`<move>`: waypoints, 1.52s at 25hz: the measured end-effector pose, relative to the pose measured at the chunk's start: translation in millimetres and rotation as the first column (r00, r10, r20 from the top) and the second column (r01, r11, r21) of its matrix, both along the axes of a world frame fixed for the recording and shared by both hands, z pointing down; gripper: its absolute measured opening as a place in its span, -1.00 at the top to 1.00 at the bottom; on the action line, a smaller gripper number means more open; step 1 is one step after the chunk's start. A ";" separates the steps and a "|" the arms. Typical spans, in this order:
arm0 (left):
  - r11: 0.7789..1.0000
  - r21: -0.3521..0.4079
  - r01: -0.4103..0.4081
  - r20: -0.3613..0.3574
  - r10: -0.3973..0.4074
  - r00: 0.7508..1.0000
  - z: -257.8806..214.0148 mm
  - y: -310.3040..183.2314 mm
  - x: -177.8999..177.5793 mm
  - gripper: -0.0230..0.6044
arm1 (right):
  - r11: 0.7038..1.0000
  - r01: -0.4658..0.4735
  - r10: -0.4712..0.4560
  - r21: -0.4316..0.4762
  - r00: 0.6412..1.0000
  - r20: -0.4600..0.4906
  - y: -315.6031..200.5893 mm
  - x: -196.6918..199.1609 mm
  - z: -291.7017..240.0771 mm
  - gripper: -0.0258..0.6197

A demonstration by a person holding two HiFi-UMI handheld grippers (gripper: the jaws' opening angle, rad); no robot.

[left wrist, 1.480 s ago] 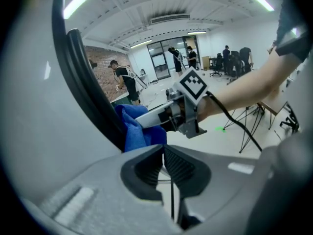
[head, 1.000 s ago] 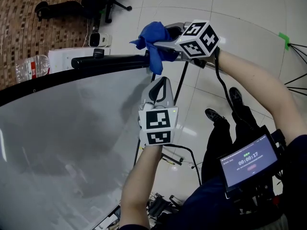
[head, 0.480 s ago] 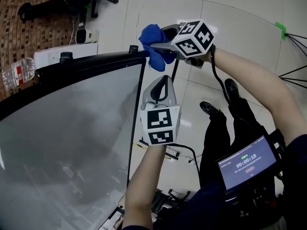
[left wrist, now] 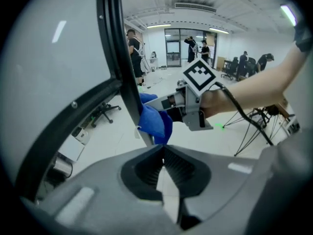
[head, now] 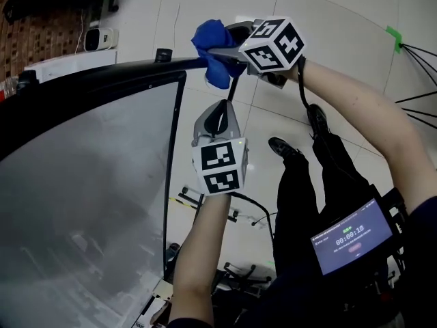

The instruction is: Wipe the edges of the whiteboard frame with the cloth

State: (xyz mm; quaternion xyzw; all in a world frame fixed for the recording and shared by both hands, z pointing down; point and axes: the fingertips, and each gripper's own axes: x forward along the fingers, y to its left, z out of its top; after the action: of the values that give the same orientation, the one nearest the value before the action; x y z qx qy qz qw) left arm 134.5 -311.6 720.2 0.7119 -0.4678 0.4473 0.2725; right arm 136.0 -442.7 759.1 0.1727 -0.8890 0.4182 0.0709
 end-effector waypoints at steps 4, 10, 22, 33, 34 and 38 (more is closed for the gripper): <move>0.999 0.009 0.037 0.012 -0.037 0.999 17.9 -2.2 -14.1 0.91 | 1.000 0.009 -0.010 -0.010 1.000 -0.016 -2.2 -5.2 10.3 0.31; 0.996 -0.026 0.088 -0.001 -0.088 0.996 63.3 7.0 -43.6 0.91 | 0.999 0.045 -0.045 -0.003 0.997 -0.055 -0.6 -19.5 43.4 0.31; 0.994 -0.057 0.091 0.020 -0.090 0.996 96.0 24.0 -59.6 0.91 | 0.995 0.094 -0.097 -0.035 0.990 -0.098 0.5 -29.5 83.4 0.31; 0.990 0.023 -0.138 -0.010 0.138 0.990 84.4 -80.1 26.1 0.91 | 0.972 -0.237 0.234 0.009 0.953 -0.195 -90.6 109.2 81.4 0.31; 0.984 0.029 -0.174 -0.038 0.175 0.984 89.3 -101.0 39.9 0.91 | 0.958 -0.286 0.284 0.024 0.930 -0.235 -106.9 135.3 86.8 0.31; 0.993 0.022 -0.113 -0.034 0.114 0.993 101.9 -128.1 42.7 0.91 | 0.961 -0.275 0.274 0.043 0.907 -0.320 -126.6 157.0 110.1 0.31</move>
State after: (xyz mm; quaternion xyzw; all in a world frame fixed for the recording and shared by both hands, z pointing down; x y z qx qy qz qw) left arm 177.3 -439.7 822.1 0.7477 -0.4264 0.4447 0.2476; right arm 293.1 -569.2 869.2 0.3618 -0.8315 0.3916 0.1563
